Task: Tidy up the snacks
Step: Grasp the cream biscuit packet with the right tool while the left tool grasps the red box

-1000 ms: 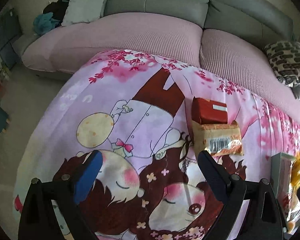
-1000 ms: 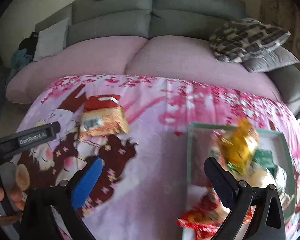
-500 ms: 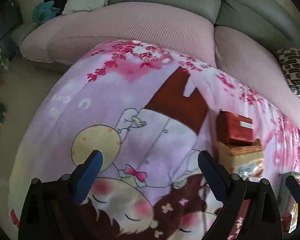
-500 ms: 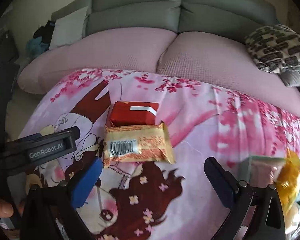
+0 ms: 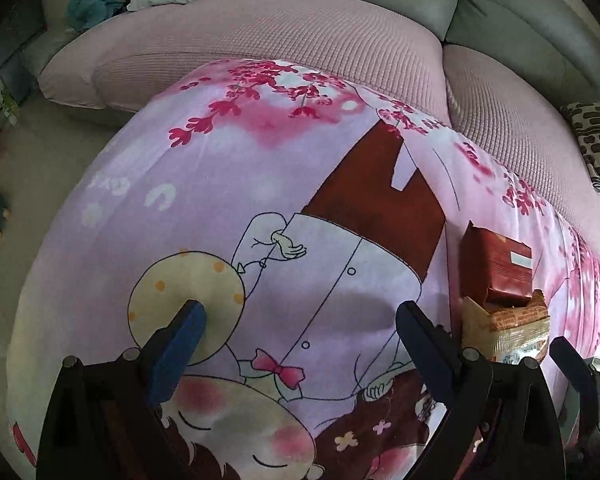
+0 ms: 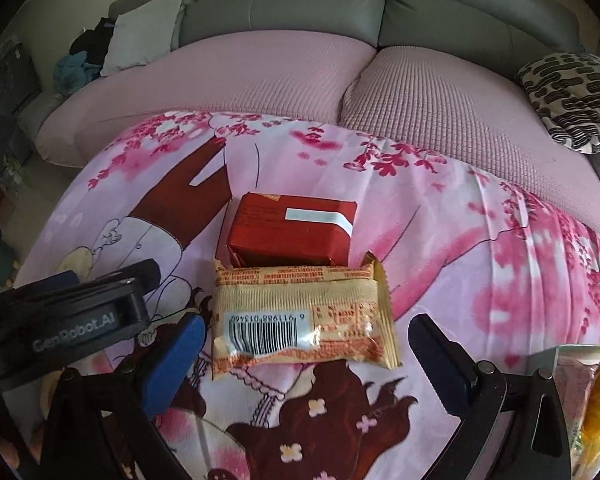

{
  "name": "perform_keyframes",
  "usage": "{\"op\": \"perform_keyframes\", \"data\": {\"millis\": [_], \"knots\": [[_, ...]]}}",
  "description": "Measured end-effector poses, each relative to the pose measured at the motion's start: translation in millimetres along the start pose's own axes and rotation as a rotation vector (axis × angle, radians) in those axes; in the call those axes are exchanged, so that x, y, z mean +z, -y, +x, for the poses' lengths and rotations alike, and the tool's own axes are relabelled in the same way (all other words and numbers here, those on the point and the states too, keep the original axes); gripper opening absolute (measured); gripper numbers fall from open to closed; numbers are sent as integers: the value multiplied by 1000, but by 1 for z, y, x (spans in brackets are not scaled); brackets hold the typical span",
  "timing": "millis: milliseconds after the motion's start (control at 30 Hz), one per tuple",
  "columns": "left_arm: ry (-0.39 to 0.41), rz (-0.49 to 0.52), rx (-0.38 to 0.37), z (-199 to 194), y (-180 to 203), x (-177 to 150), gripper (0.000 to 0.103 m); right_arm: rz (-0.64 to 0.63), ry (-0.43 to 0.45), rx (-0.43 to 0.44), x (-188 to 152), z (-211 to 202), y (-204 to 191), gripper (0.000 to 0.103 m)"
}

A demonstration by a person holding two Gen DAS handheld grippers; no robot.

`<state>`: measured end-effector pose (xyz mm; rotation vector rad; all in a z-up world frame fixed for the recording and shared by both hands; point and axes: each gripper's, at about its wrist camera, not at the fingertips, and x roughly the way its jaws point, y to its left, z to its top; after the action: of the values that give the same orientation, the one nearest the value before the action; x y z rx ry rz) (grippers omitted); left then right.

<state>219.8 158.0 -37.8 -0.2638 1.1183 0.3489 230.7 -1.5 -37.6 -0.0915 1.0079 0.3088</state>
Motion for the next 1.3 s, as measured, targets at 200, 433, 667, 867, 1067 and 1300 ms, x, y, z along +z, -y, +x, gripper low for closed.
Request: {"op": "perform_keyframes", "data": {"millis": [200, 433, 667, 867, 1067, 1300], "knots": [[8, 13, -2, 3, 6, 4, 96, 32, -1, 17, 1, 9, 6, 97], [12, 7, -11, 2, 5, 2, 96, 60, 7, 43, -1, 7, 13, 88], [13, 5, -24, 1, 7, 2, 96, 93, 19, 28, -6, -2, 28, 84], [14, 13, -58, -2, 12, 3, 96, 163, 30, -24, -14, -10, 53, 84], [27, 38, -141, -11, 28, 3, 96, 220, 52, -65, -21, -16, 71, 84], [36, 145, -194, -11, 73, 8, 96, 262, 59, -120, -26, -18, 87, 84]]}}
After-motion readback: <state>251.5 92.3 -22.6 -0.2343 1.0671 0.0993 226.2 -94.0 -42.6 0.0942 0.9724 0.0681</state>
